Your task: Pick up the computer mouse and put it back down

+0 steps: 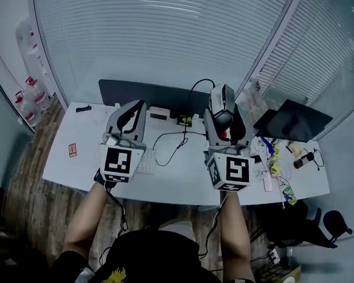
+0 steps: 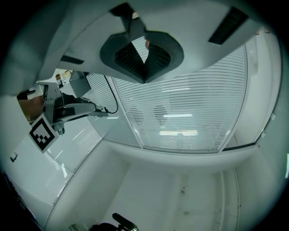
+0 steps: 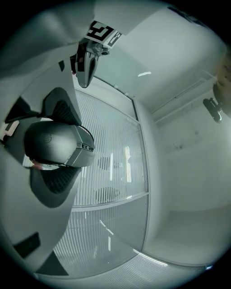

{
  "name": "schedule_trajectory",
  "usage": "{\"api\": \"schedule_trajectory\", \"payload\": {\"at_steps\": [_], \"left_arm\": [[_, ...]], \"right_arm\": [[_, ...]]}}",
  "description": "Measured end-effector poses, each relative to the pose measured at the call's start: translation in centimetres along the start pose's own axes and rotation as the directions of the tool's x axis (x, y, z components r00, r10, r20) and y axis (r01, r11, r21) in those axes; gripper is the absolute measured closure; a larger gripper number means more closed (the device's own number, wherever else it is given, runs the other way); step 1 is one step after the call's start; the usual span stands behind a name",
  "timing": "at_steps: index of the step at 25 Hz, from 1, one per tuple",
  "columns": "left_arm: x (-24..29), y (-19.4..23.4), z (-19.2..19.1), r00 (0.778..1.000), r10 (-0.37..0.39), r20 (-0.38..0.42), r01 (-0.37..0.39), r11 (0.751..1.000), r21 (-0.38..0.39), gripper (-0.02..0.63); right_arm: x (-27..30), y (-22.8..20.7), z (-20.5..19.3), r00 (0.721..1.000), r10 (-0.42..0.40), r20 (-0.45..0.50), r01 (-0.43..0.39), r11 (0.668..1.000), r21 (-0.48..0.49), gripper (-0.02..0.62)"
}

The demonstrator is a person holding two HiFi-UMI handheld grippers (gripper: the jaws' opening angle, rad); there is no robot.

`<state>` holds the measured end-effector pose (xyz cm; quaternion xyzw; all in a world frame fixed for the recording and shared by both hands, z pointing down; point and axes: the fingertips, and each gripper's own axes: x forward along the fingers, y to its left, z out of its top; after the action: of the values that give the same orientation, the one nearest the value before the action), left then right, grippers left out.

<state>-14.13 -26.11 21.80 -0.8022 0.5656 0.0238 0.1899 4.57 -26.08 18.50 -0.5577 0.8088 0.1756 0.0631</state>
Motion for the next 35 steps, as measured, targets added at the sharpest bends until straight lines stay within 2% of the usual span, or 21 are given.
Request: {"api": "schedule_trajectory", "payload": {"at_steps": [11,17,21,24,26,29,35], "left_arm": [[-0.5,0.1,0.6,1.000,0.005,0.019,-0.005,1.000,-0.009,0.595],[-0.1,-0.2,-1.0,1.000,-0.020,0.004,0.020,0.999,-0.034,0.595],[0.9,-0.7,-4.1,0.998,-0.044,-0.036,0.042,0.997,-0.062,0.595],[2.1,-1.7,-7.5,0.996,-0.052,-0.071,0.049,0.997,-0.054,0.595],[3.1,-2.7,-9.6,0.997,-0.049,-0.059,0.044,0.995,-0.088,0.595],[3.7,-4.4,-13.0,0.996,-0.063,-0.069,0.053,0.989,-0.135,0.595],[3.0,-7.5,-19.3,0.981,-0.100,-0.168,0.068,0.980,-0.187,0.595]], "right_arm": [[-0.7,0.0,0.4,1.000,-0.003,0.007,0.003,1.000,-0.017,0.295],[0.1,-0.2,-2.4,0.999,0.009,-0.042,-0.010,1.000,-0.026,0.295],[1.1,-0.4,-6.8,0.993,0.013,-0.117,-0.014,1.000,-0.011,0.295],[1.6,-0.9,-11.9,0.982,0.012,-0.188,-0.014,1.000,-0.009,0.295],[1.7,-1.3,-15.6,0.971,0.012,-0.240,-0.012,1.000,0.003,0.295],[1.2,-1.6,-20.7,0.949,0.002,-0.315,0.006,1.000,0.024,0.295],[-2.8,-0.9,-29.2,0.890,-0.002,-0.456,0.042,0.996,0.076,0.295]]}}
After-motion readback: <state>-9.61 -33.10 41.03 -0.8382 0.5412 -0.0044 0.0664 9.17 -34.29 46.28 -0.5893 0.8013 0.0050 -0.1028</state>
